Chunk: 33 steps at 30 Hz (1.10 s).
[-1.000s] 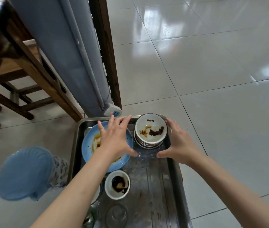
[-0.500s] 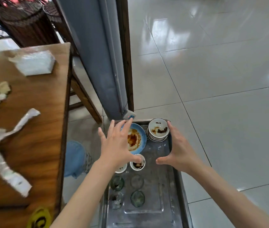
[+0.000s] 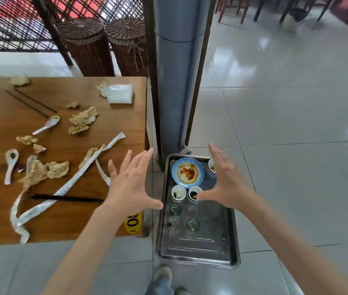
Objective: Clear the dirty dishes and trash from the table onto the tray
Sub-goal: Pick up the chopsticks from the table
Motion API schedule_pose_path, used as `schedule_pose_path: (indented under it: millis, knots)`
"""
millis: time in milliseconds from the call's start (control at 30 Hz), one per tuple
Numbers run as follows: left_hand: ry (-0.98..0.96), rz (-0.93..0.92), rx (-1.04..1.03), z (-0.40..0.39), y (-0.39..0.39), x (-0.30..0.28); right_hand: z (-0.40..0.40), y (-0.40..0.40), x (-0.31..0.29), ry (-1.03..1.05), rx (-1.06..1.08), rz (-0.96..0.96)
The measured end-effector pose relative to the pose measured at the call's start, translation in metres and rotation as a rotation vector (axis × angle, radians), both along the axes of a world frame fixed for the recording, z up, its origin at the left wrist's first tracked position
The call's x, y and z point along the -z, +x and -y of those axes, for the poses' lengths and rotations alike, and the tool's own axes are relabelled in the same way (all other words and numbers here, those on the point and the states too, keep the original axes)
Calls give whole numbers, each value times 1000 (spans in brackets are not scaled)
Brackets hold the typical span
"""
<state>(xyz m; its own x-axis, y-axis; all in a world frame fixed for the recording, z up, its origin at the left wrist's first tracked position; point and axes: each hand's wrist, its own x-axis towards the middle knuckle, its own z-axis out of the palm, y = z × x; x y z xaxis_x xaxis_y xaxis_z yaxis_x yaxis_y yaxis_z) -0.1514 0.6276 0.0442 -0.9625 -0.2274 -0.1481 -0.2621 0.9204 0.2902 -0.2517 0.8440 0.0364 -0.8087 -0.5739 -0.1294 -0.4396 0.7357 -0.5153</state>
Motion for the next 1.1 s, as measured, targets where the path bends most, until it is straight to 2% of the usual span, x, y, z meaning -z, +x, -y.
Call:
schedule_pose_path:
  millis: [267, 567, 1100]
  knots:
    - [-12, -10, -224, 51, 85, -36, 56, 52, -40, 14, -209, 33]
    - [-32, -29, -392, 121, 151, -48, 145, 93, -55, 53, -341, 31]
    - [-75, -32, -265, 325, 189, -37, 325, 158, -36, 115, -218, -2]
